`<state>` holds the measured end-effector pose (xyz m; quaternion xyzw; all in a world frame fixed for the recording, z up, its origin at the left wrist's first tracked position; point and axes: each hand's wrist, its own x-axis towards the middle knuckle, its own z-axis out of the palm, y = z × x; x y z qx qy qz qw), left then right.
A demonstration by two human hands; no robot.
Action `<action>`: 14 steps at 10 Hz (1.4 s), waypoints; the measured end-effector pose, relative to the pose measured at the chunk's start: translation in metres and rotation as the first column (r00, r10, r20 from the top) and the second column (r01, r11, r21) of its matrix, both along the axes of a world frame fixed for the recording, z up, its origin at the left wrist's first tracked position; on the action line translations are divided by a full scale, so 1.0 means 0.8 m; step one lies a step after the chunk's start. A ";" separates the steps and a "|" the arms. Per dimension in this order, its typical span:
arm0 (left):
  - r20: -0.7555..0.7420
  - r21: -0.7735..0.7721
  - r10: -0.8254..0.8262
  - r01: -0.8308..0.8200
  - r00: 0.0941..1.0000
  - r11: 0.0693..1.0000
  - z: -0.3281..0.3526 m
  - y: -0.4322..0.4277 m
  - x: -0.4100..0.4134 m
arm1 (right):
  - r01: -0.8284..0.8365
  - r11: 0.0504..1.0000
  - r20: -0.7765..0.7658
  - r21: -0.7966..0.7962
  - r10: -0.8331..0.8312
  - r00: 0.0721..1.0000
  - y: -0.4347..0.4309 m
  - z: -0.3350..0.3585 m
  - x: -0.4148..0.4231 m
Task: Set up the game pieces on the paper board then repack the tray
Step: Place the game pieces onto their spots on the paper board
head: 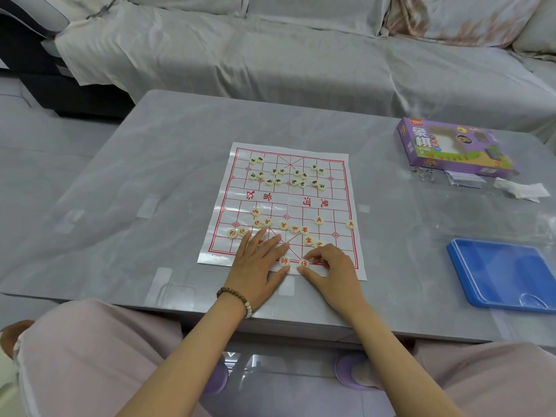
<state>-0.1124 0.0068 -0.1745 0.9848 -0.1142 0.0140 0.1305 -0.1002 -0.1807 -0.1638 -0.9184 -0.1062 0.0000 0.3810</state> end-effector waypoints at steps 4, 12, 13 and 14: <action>0.005 -0.013 0.007 -0.007 1.000 1.000 0.000 0.000 -0.002 | 0.006 0.999 0.013 0.050 -0.007 1.000 -0.002 -0.005 -0.001; 0.157 -0.212 0.045 -0.011 0.987 0.977 0.003 -0.032 0.005 | 0.149 0.987 0.084 0.066 -0.154 0.984 -0.020 0.019 0.026; 0.139 -0.237 0.061 -0.027 0.988 0.971 0.001 -0.031 0.007 | 0.053 0.998 0.024 0.023 -0.054 0.998 -0.040 0.011 0.009; 0.106 -0.246 0.069 -0.041 0.992 0.968 0.003 -0.031 0.008 | -0.007 0.999 0.008 -0.043 0.007 1.000 -0.049 0.001 0.001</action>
